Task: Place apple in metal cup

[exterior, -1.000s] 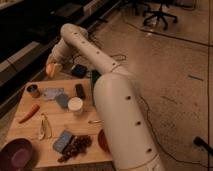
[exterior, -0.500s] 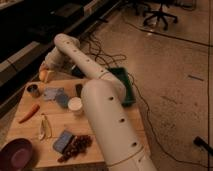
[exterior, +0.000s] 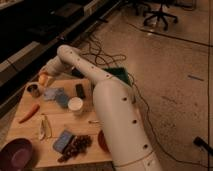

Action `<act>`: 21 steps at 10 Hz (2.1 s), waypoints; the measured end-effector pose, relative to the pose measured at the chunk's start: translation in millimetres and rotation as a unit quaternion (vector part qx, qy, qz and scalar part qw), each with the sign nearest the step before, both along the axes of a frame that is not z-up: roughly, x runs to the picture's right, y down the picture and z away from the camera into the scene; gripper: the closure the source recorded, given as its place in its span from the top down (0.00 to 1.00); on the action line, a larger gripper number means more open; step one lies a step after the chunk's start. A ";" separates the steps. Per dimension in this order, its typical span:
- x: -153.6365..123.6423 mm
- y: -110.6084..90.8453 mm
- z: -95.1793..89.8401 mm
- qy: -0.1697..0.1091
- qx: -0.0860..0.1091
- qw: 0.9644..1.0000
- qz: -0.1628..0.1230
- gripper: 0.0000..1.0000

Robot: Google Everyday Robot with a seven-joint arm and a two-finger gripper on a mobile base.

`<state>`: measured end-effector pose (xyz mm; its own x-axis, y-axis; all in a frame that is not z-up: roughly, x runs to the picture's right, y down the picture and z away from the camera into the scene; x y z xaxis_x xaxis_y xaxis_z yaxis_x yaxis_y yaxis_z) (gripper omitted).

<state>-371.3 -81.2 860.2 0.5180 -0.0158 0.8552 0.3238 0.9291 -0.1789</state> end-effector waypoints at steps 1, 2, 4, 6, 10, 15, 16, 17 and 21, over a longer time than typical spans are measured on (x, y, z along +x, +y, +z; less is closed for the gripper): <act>-5.2 -6.0 0.2 -0.015 0.001 1.000 0.009 0.00; -15.1 -9.5 -0.2 -0.031 -0.002 0.999 0.012 0.00; -26.4 -12.5 -0.3 -0.046 -0.007 0.999 0.022 0.00; -37.2 -13.9 0.2 -0.049 -0.008 0.998 0.032 0.00; -54.7 -5.5 3.3 -0.037 -0.007 0.998 0.041 0.00; -82.7 -1.0 8.8 -0.028 -0.009 0.999 0.043 0.00; -88.8 0.5 9.5 -0.030 -0.013 0.999 0.044 0.00; -90.7 1.2 11.8 -0.029 -0.017 0.998 0.045 0.00; -93.3 6.4 26.0 -0.021 -0.031 0.998 0.045 0.00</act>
<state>-464.6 -74.7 886.3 0.4789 0.0822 0.8740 0.2479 0.9424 -0.2244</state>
